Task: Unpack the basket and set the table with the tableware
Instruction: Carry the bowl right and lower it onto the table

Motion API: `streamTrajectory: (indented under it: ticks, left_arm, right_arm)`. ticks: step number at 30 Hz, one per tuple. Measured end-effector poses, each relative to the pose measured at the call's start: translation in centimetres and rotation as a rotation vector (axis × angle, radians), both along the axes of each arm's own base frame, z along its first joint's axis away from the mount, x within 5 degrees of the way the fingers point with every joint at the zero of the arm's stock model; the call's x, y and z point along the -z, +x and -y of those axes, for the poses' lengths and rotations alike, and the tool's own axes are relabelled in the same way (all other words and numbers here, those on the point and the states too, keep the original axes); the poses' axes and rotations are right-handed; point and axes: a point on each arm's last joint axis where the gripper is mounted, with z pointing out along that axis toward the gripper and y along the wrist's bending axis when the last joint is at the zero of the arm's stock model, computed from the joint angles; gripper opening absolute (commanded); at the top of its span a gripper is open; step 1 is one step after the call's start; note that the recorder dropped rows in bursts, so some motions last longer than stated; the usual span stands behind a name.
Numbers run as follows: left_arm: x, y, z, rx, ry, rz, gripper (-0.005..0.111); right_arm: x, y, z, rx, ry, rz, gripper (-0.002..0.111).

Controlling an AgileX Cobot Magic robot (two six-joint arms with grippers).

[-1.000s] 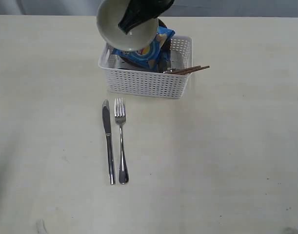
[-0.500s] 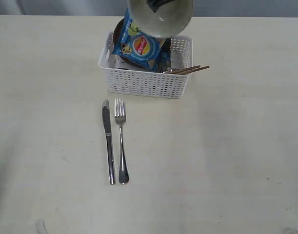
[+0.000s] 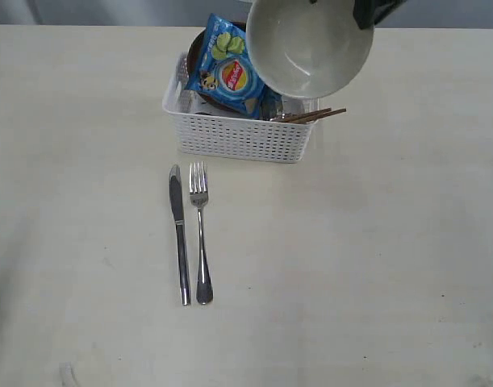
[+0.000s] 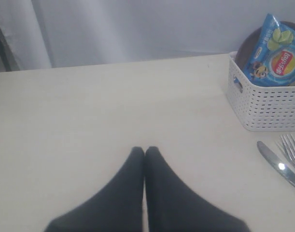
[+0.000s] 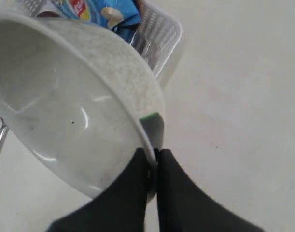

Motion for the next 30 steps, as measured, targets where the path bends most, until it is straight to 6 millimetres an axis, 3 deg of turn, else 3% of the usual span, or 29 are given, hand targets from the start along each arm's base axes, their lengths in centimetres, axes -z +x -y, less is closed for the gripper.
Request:
streamTrajectory:
  ticks: [7,16,22,30]
  left_arm:
    - [0.0,0.0,0.0,0.000,0.000,0.000,0.000]
    - [0.0,0.0,0.0,0.000,0.000,0.000,0.000]
    - [0.0,0.0,0.0,0.000,0.000,0.000,0.000]
    - [0.0,0.0,0.0,0.000,0.000,0.000,0.000]
  right_arm:
    - [2.3,-3.6,2.9,0.032,0.157,-0.198,0.000]
    - [11.0,-7.8,3.3,0.066,0.270,-0.464,0.000]
    - [15.3,-8.0,5.1,0.171,0.256,-0.526,0.000]
    - [17.5,-6.3,7.2,0.293,0.269,-0.546,0.000]
